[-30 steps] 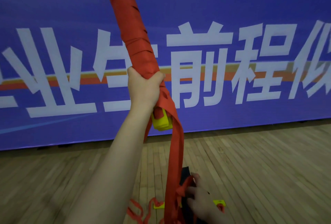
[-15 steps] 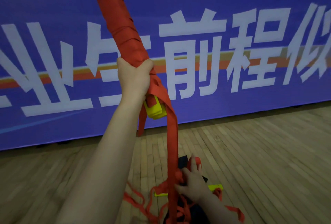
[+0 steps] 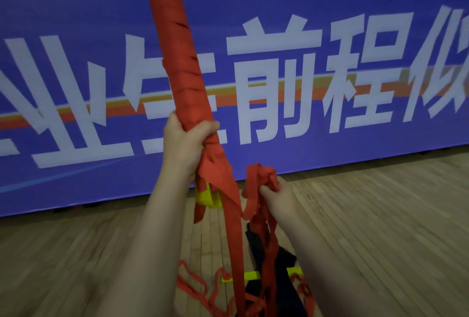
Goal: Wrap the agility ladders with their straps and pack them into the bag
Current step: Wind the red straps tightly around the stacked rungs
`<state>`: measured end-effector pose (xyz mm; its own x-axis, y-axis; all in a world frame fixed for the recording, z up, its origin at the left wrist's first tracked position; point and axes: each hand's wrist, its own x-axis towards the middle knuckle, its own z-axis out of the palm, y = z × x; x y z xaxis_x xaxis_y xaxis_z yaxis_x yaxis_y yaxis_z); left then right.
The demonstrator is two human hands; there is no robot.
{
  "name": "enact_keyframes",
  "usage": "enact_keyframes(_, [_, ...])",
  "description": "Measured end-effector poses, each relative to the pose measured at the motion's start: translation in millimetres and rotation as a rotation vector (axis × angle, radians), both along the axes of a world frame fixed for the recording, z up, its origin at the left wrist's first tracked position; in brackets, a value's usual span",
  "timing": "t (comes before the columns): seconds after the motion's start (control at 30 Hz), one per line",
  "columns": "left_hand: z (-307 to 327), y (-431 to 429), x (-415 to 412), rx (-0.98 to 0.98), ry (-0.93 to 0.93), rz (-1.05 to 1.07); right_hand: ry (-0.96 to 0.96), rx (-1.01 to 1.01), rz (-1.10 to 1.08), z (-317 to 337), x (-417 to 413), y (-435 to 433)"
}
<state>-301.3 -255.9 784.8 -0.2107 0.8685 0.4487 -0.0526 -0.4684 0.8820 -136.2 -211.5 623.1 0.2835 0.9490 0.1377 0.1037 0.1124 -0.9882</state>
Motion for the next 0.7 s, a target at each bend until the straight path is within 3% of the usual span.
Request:
enact_keyframes(0.2, [-37,-14,3,-0.097,-0.073,-0.213,0.030,0.222,0.050,95,2,3])
enact_keyframes(0.33, [-42,-27,13,-0.117,-0.158,-0.357,-0.325,0.403,0.050,139,-2,-12])
enact_keyframes(0.47, [-40,-35,22,-0.076,-0.210,-0.406,-0.784,0.373,-0.098,150,-7,-20])
enact_keyframes(0.57, [-38,-37,21,-0.042,-0.206,-0.408,-0.810,0.322,-0.189,153,-8,-24])
enact_keyframes(0.7, [-27,-35,15,-0.009,-0.185,-0.416,-0.816,0.421,-0.092,157,-9,-30])
